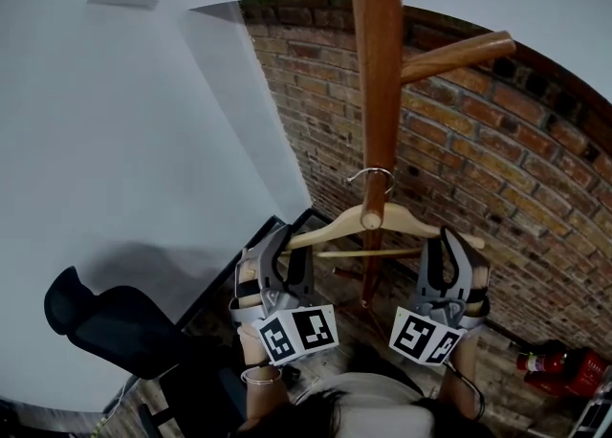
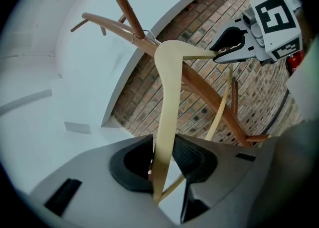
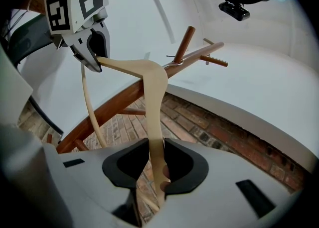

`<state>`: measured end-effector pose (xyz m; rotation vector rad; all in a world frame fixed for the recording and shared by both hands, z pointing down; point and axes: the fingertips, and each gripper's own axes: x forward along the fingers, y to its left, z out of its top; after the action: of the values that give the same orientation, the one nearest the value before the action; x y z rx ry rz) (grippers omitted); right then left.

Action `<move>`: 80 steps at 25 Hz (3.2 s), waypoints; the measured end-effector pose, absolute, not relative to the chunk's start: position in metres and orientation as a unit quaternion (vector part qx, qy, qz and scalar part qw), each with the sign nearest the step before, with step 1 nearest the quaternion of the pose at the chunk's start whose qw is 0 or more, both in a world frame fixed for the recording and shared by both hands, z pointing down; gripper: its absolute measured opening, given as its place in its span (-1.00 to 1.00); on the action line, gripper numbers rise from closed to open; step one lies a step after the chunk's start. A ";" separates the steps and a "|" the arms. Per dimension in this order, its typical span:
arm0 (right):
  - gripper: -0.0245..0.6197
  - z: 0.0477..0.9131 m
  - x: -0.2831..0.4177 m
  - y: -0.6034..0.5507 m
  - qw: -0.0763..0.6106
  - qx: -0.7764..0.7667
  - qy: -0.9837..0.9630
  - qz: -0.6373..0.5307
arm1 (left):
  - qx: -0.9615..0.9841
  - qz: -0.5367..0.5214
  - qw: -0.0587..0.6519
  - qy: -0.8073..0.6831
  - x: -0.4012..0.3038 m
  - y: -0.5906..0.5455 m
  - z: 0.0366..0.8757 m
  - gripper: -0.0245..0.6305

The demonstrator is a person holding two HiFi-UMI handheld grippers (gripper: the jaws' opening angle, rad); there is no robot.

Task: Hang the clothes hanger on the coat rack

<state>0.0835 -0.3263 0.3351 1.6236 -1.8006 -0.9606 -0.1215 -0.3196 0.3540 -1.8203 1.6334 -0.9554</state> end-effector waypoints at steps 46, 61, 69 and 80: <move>-0.60 0.335 0.083 -0.262 0.257 0.604 -0.672 -0.343 | -0.688 -0.286 0.263 0.613 -0.115 -0.254 0.337 -0.53; -0.60 0.340 0.079 -0.214 0.266 0.609 -0.664 -0.342 | -0.698 -0.279 0.266 0.603 -0.116 -0.207 0.341 -0.70; -0.67 0.337 0.075 -0.181 0.257 0.612 -0.665 -0.343 | -0.701 -0.269 0.267 0.604 -0.120 -0.176 0.341 -0.75; -0.75 0.336 0.066 -0.135 0.241 0.622 -0.669 -0.328 | -0.708 -0.263 0.261 0.602 -0.128 -0.131 0.345 -0.84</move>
<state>0.0661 -0.1353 0.3358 1.7009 -1.8309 -0.8976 -0.1282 -0.1307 0.3447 -1.9160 1.6294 -0.7132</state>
